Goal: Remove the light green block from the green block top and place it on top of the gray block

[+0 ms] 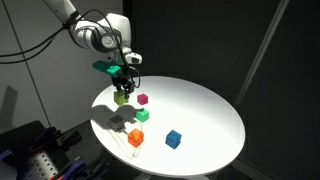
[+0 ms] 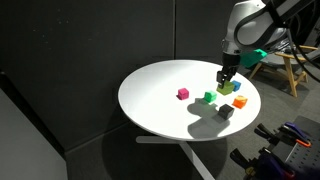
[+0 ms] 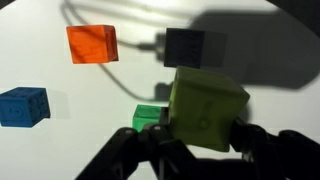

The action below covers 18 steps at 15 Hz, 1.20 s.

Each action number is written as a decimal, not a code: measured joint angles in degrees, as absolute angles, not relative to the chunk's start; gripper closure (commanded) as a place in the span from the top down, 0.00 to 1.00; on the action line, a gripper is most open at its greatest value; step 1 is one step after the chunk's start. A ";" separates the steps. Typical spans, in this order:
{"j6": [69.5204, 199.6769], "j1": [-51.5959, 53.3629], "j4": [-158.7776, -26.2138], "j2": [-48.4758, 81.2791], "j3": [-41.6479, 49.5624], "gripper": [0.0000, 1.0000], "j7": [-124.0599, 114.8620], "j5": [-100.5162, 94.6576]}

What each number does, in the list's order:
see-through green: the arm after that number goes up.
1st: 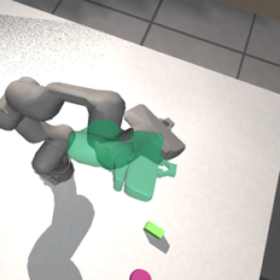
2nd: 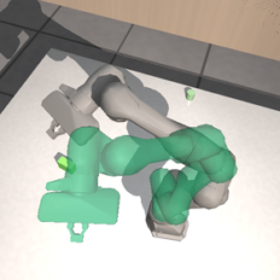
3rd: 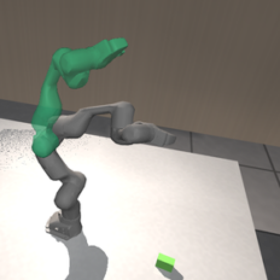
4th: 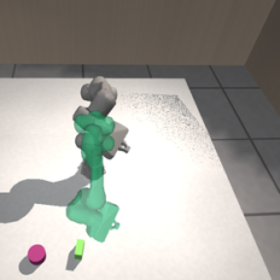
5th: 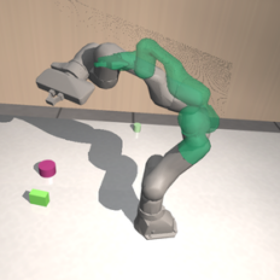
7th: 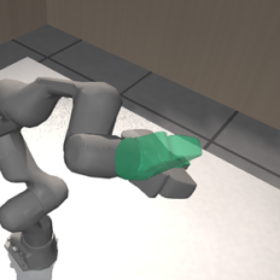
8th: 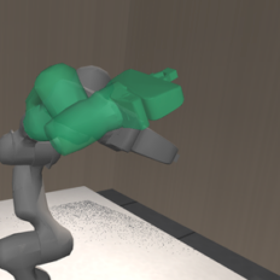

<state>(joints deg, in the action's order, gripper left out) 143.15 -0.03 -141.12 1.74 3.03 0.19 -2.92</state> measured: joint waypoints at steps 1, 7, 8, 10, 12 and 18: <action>143.15 -0.03 -141.13 1.84 3.02 0.30 0.19 -2.92; 142.54 -0.03 -142.14 2.28 2.74 0.30 0.05 -2.92; 142.53 -0.03 -142.50 2.29 2.69 0.30 0.01 -2.92; 142.55 -0.03 -143.12 2.29 2.61 0.30 -0.10 -2.94; 143.19 -0.03 -143.70 2.28 2.58 0.30 -0.47 -3.34; 149.39 -0.02 -146.95 2.28 2.52 0.30 -1.06 -5.18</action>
<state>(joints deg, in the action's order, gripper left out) 149.39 -0.02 -146.95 2.28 2.52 -1.06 -5.18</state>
